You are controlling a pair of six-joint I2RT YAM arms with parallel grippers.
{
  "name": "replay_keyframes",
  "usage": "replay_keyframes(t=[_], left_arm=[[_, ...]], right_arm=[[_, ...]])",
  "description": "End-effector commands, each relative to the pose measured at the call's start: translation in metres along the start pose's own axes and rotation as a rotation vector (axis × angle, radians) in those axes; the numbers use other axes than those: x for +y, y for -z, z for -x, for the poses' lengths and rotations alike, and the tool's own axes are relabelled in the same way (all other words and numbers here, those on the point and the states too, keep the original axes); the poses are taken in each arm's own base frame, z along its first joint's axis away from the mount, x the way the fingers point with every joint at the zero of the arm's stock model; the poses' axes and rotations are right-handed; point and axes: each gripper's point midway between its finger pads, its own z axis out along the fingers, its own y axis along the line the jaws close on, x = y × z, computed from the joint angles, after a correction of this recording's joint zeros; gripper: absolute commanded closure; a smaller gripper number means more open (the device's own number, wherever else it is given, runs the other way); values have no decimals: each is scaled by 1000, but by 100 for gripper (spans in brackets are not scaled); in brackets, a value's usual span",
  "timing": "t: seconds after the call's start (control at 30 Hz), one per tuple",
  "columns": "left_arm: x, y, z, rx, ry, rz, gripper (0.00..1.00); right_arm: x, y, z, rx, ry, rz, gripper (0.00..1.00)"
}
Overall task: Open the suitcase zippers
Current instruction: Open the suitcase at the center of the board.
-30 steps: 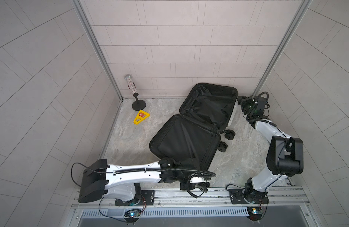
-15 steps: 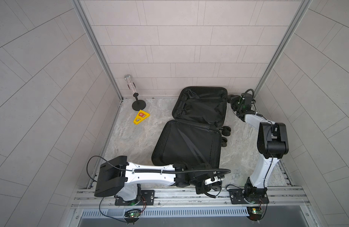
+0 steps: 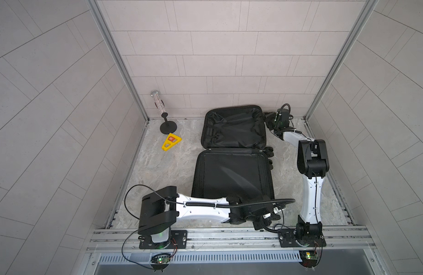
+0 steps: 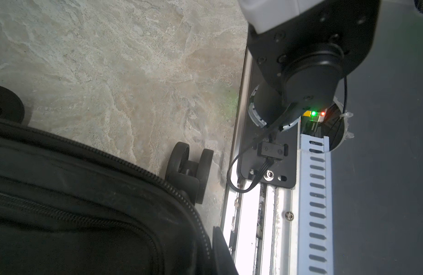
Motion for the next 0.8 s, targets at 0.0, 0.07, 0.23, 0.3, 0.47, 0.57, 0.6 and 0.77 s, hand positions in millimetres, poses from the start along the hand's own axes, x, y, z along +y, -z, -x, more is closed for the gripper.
replay_keyframes(t=[0.0, 0.07, 0.23, 0.3, 0.47, 0.57, 0.6, 0.77], left_arm=[[15, 4, 66, -212, -12, 31, 93], [17, 7, 68, -218, -5, 34, 80], [45, 33, 74, -231, 81, 93, 46], [60, 49, 78, -240, 135, 116, 35], [126, 107, 71, -255, 256, 301, 0], [190, 160, 52, -299, 367, 496, 0], [215, 180, 39, -320, 424, 574, 0], [318, 283, -51, -430, 715, 969, 0]], right_arm=[[-9, -4, -49, 151, 126, -37, 94], [-11, -1, -45, 150, 145, -39, 82], [-6, 17, -15, 91, 157, -57, 55], [2, 31, 4, 48, 171, -58, 47], [11, 83, 45, -46, 270, -92, 34], [4, 124, 64, -104, 382, -155, 0], [1, 138, 69, -124, 417, -175, 0], [-25, 194, 68, -187, 626, -274, 0]])
